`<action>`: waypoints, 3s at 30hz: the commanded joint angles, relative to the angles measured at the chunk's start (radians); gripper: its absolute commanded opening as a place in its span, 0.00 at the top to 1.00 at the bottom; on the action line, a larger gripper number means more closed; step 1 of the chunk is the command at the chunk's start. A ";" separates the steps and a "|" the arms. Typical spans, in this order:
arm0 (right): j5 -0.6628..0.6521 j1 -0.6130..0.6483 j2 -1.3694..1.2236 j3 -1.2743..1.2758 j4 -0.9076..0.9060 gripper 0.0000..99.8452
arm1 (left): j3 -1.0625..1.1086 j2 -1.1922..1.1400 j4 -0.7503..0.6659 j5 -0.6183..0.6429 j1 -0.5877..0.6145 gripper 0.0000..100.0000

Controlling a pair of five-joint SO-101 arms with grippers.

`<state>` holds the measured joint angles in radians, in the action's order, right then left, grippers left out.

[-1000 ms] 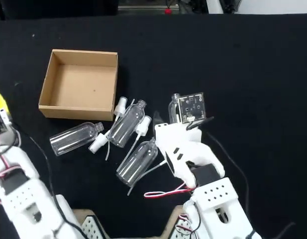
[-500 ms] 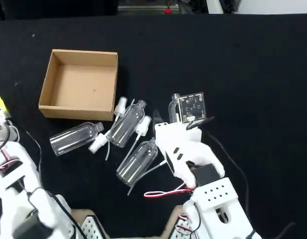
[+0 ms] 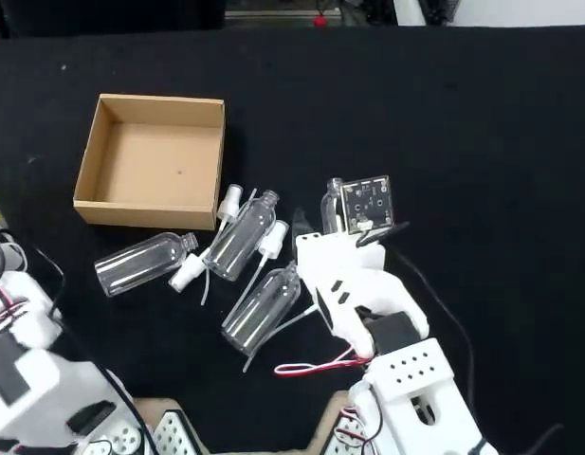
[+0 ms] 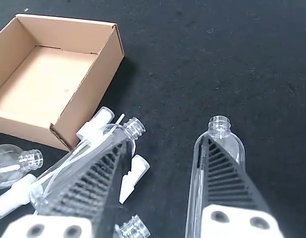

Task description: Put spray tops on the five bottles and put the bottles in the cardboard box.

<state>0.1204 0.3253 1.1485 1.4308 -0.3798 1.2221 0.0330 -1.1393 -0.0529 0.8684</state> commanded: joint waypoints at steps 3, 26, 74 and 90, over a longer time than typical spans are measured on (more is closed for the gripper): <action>0.009 -0.015 0.008 -0.002 0.025 0.79 | -0.150 -0.258 -0.196 0.005 0.025 0.84; 0.009 -0.015 0.008 0.008 0.031 0.79 | -0.217 -0.683 -0.554 0.003 -0.002 0.84; 0.009 -0.015 0.008 0.010 0.031 0.79 | -0.243 -0.677 -0.551 0.012 0.042 0.70; 0.009 -0.014 0.010 0.008 0.031 0.79 | -0.062 -0.400 -0.523 0.097 0.038 0.70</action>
<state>0.1204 0.3253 1.1485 1.4492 -0.3798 1.0917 -0.4964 -1.6809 0.0238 0.9022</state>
